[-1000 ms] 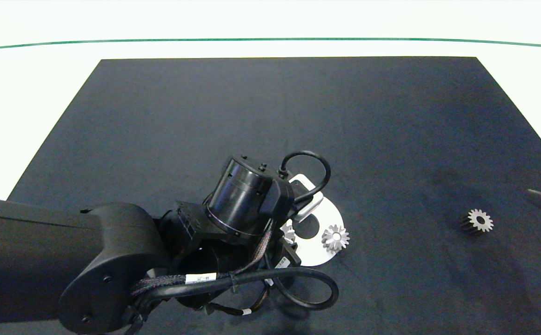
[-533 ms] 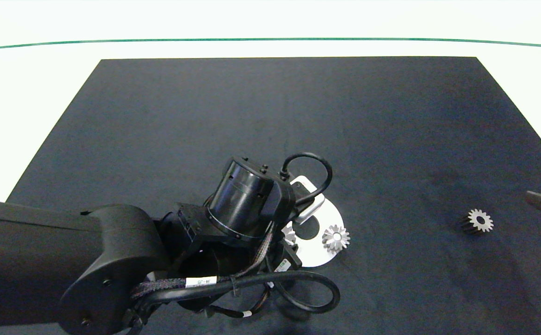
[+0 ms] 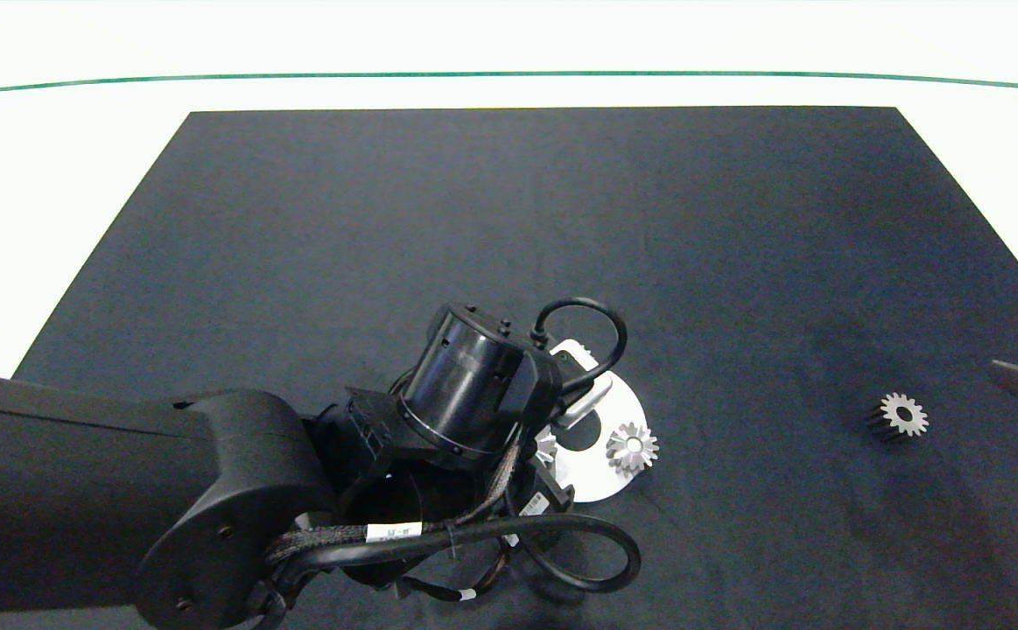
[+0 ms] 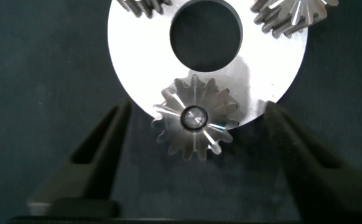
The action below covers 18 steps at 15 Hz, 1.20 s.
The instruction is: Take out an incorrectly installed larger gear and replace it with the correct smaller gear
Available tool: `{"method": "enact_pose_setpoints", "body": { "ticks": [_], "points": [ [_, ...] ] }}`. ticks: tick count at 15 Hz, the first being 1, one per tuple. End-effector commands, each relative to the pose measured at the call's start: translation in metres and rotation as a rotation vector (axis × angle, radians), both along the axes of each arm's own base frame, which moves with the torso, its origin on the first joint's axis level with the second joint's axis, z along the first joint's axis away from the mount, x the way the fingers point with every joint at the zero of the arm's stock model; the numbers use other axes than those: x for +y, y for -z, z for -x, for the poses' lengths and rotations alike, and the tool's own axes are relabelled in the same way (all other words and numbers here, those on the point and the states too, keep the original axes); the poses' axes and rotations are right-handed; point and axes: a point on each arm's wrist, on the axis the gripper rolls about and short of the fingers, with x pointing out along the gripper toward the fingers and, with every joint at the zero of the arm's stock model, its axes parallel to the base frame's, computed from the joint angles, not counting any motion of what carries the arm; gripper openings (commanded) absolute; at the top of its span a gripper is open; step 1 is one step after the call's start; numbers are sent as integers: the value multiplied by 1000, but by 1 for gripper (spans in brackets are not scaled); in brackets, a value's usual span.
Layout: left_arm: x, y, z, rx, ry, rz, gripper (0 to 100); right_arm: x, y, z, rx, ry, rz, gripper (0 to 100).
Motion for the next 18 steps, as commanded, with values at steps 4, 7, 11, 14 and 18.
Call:
{"method": "enact_pose_setpoints", "body": {
  "ticks": [4, 7, 11, 14, 18],
  "points": [
    [-5, 8, -4, 12, -3, -21, 100, 0, 0, 0, 0, 0, 0, 100],
    [-4, 9, -6, 14, -8, -23, 100, 0, 0, 0, 0, 0, 0, 100],
    [-3, 9, -6, 14, -10, -22, 93, 0, 0, 1, -1, 0, 0, 100],
    [-3, 9, -6, 15, -9, -24, 87, 0, 0, 1, -4, 0, -1, 100],
    [-3, 9, -6, 14, -12, -22, 78, 0, -1, 1, -6, 0, -1, 100]
  ]
}}
